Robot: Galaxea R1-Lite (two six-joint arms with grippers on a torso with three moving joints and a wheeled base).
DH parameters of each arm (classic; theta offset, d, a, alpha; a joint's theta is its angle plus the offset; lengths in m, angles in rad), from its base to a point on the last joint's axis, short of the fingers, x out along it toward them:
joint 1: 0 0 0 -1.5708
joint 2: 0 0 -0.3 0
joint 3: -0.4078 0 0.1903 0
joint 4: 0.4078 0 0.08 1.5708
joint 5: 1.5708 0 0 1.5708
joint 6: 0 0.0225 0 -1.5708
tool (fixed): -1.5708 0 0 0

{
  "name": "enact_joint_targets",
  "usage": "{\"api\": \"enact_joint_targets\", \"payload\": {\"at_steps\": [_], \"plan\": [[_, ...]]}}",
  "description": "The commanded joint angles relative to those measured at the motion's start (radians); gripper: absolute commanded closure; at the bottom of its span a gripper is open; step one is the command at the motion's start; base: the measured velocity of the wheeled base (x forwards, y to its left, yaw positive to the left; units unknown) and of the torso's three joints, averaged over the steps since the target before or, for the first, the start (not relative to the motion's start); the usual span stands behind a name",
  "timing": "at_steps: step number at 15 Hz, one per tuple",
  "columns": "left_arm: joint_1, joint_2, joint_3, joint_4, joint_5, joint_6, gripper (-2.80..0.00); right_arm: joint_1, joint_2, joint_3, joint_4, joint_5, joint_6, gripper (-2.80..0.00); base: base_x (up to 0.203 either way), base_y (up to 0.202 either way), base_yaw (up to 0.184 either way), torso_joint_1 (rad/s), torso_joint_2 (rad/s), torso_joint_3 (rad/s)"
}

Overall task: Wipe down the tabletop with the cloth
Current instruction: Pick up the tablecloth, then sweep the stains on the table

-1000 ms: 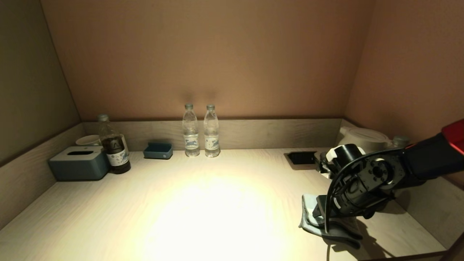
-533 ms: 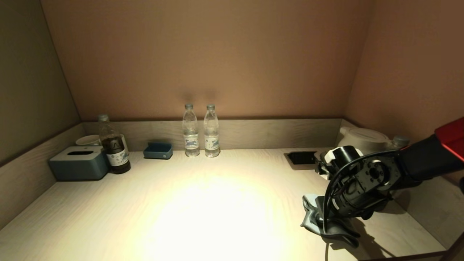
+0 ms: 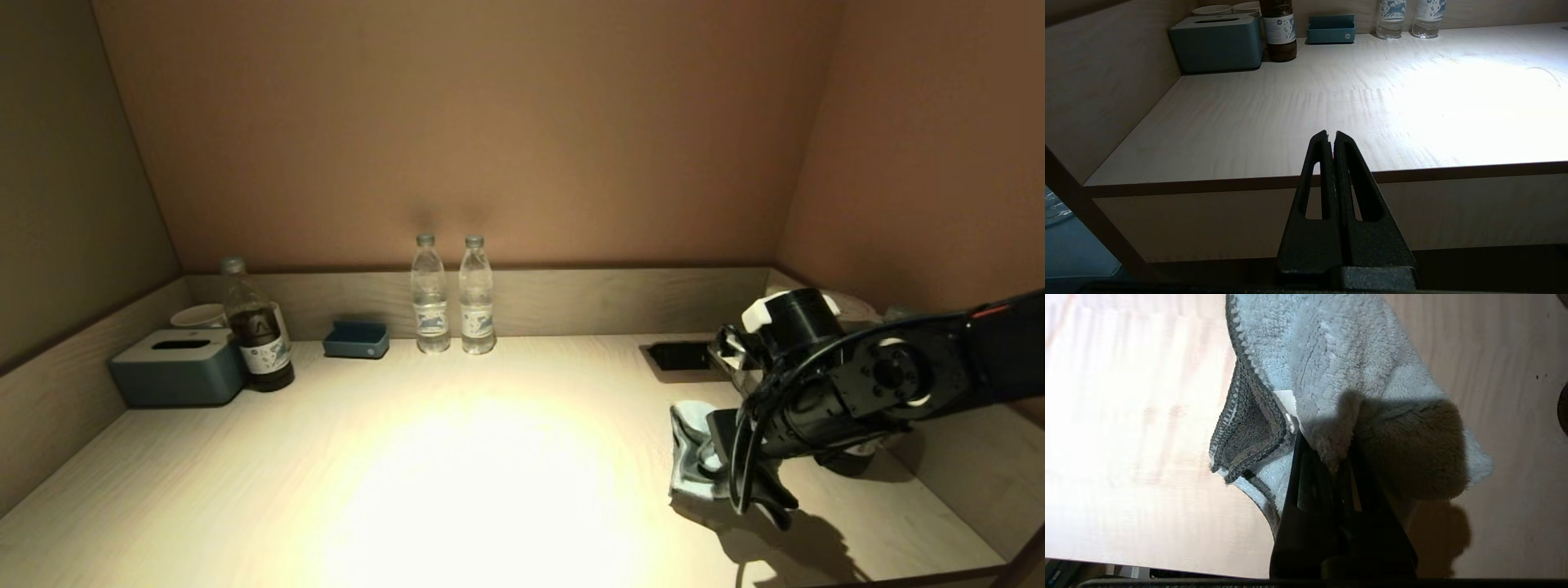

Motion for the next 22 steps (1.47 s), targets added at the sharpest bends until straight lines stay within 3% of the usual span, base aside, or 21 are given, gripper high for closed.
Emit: {"api": "enact_joint_targets", "payload": {"at_steps": [1,5,10,17,22], "plan": [[0.001,0.0,0.0,0.0,0.0,0.001,0.0,0.061,-0.052,-0.018,-0.026,-0.003,-0.001,0.0,0.0,0.0,0.0,0.0,0.0,0.0],[0.001,0.0,0.0,0.0,0.0,0.001,0.0,0.199,0.009,-0.115,-0.121,-0.014,-0.003,0.0,0.0,0.0,0.0,0.0,0.0,0.0],[0.001,0.0,0.0,0.0,0.0,0.001,0.0,0.303,0.146,-0.235,-0.131,-0.064,-0.003,0.0,0.0,0.0,0.0,0.0,0.0,0.0],[0.001,0.0,0.0,0.0,0.0,0.001,0.0,0.418,0.259,-0.284,-0.166,-0.069,-0.007,0.0,0.0,0.0,0.0,0.0,0.0,0.0],[0.001,0.0,0.0,0.0,-0.001,0.001,0.0,0.428,0.326,-0.299,-0.169,-0.067,0.0,0.0,0.0,0.0,0.0,0.0,0.0,0.0]]}}
